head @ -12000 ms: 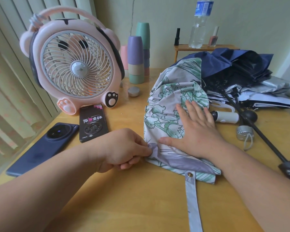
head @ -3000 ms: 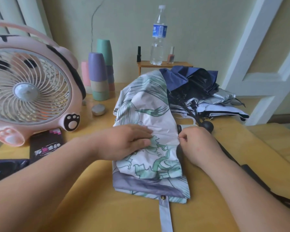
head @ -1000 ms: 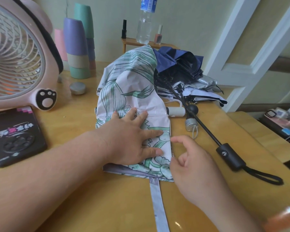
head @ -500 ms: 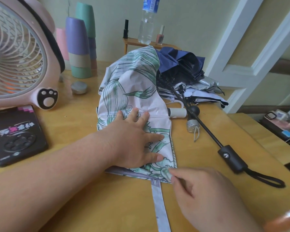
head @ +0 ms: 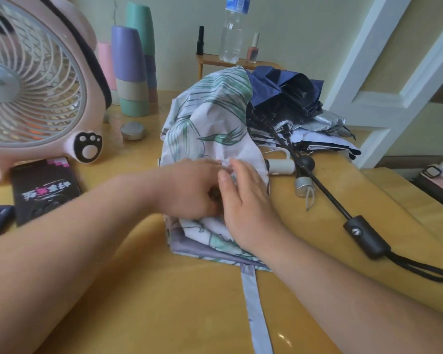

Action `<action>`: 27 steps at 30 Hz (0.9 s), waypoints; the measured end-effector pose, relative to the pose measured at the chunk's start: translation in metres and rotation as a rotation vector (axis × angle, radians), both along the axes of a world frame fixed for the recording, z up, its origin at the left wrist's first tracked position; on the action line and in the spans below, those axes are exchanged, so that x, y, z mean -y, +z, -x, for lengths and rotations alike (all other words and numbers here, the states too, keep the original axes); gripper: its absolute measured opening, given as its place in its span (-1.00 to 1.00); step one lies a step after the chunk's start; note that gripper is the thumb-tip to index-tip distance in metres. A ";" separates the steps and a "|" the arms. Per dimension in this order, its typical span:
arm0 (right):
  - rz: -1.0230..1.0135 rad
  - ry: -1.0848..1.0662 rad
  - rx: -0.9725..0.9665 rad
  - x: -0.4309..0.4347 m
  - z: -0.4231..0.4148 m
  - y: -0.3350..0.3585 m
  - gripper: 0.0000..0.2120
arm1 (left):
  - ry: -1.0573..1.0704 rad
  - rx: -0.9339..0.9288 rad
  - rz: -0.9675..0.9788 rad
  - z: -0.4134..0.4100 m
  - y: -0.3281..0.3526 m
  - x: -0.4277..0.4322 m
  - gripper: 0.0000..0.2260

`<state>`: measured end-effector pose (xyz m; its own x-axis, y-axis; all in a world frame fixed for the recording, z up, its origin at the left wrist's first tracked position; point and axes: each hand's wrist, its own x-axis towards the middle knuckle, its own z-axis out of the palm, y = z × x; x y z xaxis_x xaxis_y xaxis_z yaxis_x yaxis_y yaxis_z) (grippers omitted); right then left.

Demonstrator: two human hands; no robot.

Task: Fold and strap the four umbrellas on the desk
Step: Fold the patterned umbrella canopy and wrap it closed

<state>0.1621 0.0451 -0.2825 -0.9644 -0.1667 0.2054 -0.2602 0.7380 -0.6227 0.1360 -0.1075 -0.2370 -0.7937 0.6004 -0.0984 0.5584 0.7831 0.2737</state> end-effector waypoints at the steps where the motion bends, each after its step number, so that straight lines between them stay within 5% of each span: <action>1: -0.123 0.034 0.038 -0.002 0.001 -0.004 -0.44 | 0.033 0.045 -0.131 0.004 0.007 0.014 -0.63; 4: -0.317 0.086 0.103 0.000 0.004 -0.005 -0.39 | 0.403 -0.063 -0.558 0.010 0.027 0.049 -0.76; 7: -0.251 0.088 0.108 0.001 0.004 -0.004 -0.42 | 0.655 -0.106 -0.987 -0.005 0.044 0.064 -0.75; 9: -0.228 0.091 0.104 -0.001 0.005 -0.003 -0.44 | 0.675 0.016 -0.870 -0.025 0.043 0.067 -0.78; 12: -0.280 0.060 -0.023 -0.003 0.007 -0.009 -0.44 | 0.584 0.292 -0.441 -0.059 0.021 0.062 -0.90; 14: -0.321 0.042 -0.087 -0.003 0.006 -0.011 -0.38 | 0.535 0.304 -0.342 -0.070 0.005 0.055 -0.93; 21: -0.492 0.052 -0.129 -0.008 0.012 -0.009 -0.36 | 0.557 0.057 -0.512 -0.068 -0.018 0.042 -0.97; 27: -0.402 0.058 -0.062 -0.011 0.021 -0.010 -0.40 | 0.478 -0.016 -0.601 -0.069 -0.028 0.034 -0.83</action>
